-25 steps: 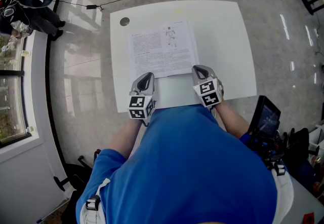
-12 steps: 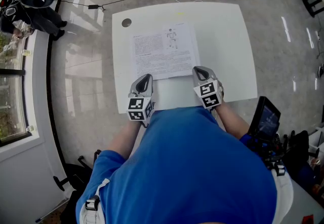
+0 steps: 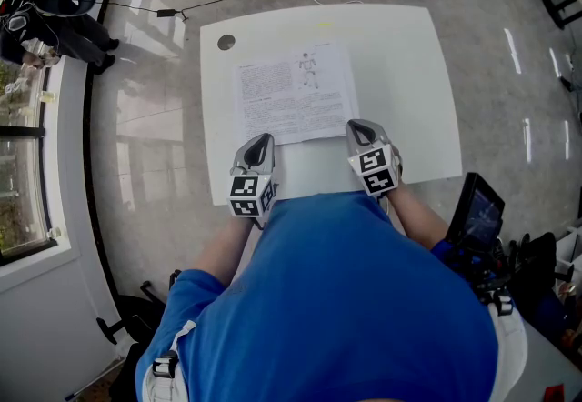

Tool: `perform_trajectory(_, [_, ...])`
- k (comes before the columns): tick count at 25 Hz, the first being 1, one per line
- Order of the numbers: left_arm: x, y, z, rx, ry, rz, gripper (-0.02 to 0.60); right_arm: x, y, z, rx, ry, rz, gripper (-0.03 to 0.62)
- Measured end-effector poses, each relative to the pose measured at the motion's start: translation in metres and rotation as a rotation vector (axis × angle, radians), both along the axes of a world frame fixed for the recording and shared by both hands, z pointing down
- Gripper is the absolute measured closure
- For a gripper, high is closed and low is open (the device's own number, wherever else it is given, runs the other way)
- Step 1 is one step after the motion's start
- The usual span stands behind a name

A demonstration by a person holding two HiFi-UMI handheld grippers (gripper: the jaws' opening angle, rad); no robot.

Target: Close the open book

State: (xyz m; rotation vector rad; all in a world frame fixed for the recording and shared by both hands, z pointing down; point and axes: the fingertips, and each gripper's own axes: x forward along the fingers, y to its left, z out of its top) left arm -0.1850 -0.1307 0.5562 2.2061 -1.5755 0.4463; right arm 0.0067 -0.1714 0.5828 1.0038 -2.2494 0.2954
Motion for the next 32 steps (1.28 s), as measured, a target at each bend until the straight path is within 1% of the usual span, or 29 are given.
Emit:
perform_trajectory(11, [-0.0004, 0.0007, 0.0005, -0.006, 0.0, 0.0, 0.561, -0.0001, 0.0003, -0.0024, 0.006, 0.0, -0.007, 0.591])
perform_trajectory(17, [-0.0024, -0.0001, 0.0017, 0.007, -0.017, 0.001, 0.561, -0.0007, 0.0018, -0.0019, 0.01, 0.006, -0.017, 0.591])
perform_trajectory(25, [-0.0003, 0.0006, -0.0003, -0.004, 0.001, -0.003, 0.561, 0.0009, 0.0004, -0.0051, 0.015, 0.016, -0.015, 0.591])
perform_trajectory(32, [-0.0005, -0.0005, 0.0018, 0.001, -0.015, 0.0, 0.561, 0.0048, 0.0, -0.0049, 0.015, 0.025, -0.011, 0.591])
